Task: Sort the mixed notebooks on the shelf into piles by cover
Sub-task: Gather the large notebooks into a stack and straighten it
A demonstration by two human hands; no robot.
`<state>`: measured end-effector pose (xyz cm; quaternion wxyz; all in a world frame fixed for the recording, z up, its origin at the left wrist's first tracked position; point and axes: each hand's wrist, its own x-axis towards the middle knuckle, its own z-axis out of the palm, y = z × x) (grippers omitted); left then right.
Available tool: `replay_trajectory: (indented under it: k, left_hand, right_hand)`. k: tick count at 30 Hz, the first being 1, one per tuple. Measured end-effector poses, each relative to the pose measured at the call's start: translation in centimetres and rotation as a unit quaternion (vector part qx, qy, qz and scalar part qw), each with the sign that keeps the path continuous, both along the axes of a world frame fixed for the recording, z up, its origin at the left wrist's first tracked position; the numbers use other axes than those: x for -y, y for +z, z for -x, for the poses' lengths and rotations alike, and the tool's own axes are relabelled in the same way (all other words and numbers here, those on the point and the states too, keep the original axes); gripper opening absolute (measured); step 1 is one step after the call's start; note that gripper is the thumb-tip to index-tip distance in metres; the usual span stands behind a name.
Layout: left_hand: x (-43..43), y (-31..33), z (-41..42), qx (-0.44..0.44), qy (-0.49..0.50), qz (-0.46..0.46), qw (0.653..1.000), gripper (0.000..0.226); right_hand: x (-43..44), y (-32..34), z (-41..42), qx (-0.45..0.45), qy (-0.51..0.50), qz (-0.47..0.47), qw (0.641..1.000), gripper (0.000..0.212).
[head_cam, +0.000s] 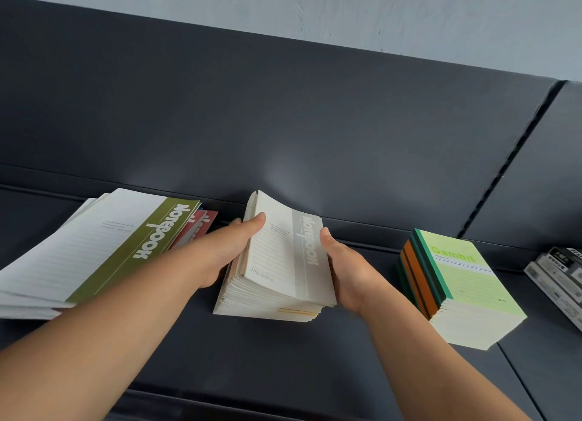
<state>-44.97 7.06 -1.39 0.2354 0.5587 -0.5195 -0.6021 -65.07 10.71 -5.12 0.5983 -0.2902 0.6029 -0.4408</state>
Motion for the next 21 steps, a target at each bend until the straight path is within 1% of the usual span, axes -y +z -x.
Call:
replay_trajectory:
  k: [1,3,5,7,9,13,16,18,21]
  left_hand:
    - [0.0,0.0,0.3,-0.002,0.001,0.018,1.000,0.084]
    - [-0.1,-0.1,0.7,0.010,-0.014,0.055,0.998,0.074]
    - [-0.3,-0.2,1.2,0.046,-0.029,0.098,0.994,0.065]
    - [-0.6,-0.3,1.6,0.080,-0.033,0.136,0.987,0.060]
    - [-0.7,-0.5,2.0,0.088,-0.031,0.153,0.984,0.058]
    - [-0.6,-0.9,2.0,0.079,-0.036,0.142,0.986,0.063]
    - [-0.3,-1.4,1.9,0.064,-0.038,0.132,0.988,0.055]
    - [-0.2,-1.7,1.6,0.040,-0.036,0.108,0.993,0.053]
    - [-0.2,-1.6,1.2,-0.013,-0.030,0.060,0.998,0.059]
  right_hand:
    - [0.0,-0.1,0.1,-0.001,0.001,0.002,1.000,0.058]
    - [-0.1,-0.1,0.2,-0.006,0.003,0.002,1.000,0.055]
    - [-0.2,-0.1,0.2,-0.018,-0.002,-0.006,1.000,0.055]
    - [-0.3,-0.1,0.0,-0.029,-0.009,-0.009,0.999,0.055]
    - [-0.4,0.0,0.0,-0.045,-0.010,-0.007,0.999,0.054]
    - [-0.6,0.4,0.5,-0.031,-0.014,-0.013,0.999,0.050]
    - [-0.7,0.5,0.4,-0.034,-0.019,-0.019,0.999,0.051]
    - [-0.7,0.5,-0.1,-0.033,-0.016,-0.018,0.999,0.054]
    - [-0.7,0.6,-0.4,-0.015,-0.015,-0.015,1.000,0.054]
